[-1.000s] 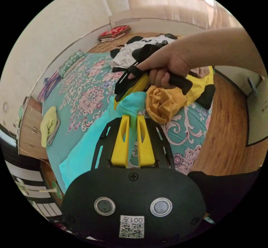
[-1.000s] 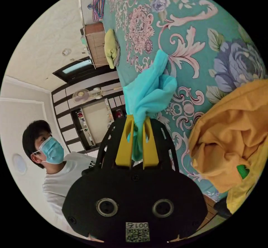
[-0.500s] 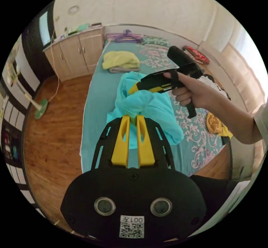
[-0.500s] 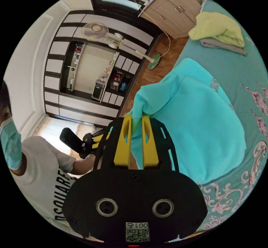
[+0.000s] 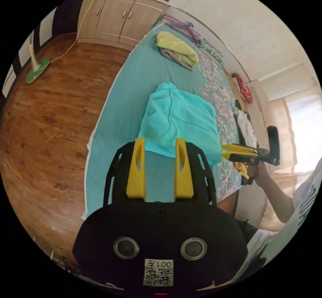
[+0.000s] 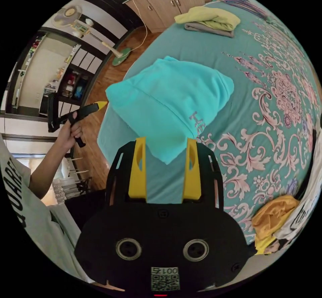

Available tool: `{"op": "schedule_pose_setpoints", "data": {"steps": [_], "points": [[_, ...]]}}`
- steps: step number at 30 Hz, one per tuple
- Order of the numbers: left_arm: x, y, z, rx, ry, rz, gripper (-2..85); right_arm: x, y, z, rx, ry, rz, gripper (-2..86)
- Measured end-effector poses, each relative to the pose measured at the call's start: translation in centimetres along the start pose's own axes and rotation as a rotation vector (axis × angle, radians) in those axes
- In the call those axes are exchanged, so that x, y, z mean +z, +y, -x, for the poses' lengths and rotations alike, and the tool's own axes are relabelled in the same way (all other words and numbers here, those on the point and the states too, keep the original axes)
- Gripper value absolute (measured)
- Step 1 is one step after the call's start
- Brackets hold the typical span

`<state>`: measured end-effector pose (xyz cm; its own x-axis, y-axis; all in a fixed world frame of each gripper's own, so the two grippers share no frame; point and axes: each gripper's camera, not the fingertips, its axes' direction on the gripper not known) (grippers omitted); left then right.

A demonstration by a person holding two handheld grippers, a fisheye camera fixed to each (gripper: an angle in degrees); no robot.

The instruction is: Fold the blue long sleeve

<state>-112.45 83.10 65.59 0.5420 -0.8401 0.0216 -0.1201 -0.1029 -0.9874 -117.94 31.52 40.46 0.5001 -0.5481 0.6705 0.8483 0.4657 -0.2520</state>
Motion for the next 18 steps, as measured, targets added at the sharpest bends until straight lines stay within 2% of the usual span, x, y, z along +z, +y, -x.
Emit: {"op": "schedule_pose_setpoints", "data": {"steps": [2, 6, 8, 13, 18], "points": [[-0.5, -1.8, 0.2, -0.066, -0.079, 0.031, 12.2, 2.5, 0.0, 1.6, 0.073, 0.082, 0.001, 17.8], [-0.9, -3.6, 1.8, -0.187, -0.005, 0.092, 12.0, 6.7, -0.3, 3.4, 0.151, 0.138, 0.009, 17.5], [-2.3, -4.8, 4.0, -0.288, 0.073, 0.086, 11.2, 8.5, 0.1, 4.3, 0.138, 0.073, -0.001, 15.7], [-6.0, -6.1, 10.0, -0.559, 0.352, 0.015, 10.0, 9.3, 1.0, 5.6, 0.153, 0.104, -0.083, 13.6], [-10.0, -6.3, 12.6, -0.654, 0.481, -0.011, 12.2, 9.9, -0.5, 5.1, 0.241, -0.037, -0.170, 12.4]]}}
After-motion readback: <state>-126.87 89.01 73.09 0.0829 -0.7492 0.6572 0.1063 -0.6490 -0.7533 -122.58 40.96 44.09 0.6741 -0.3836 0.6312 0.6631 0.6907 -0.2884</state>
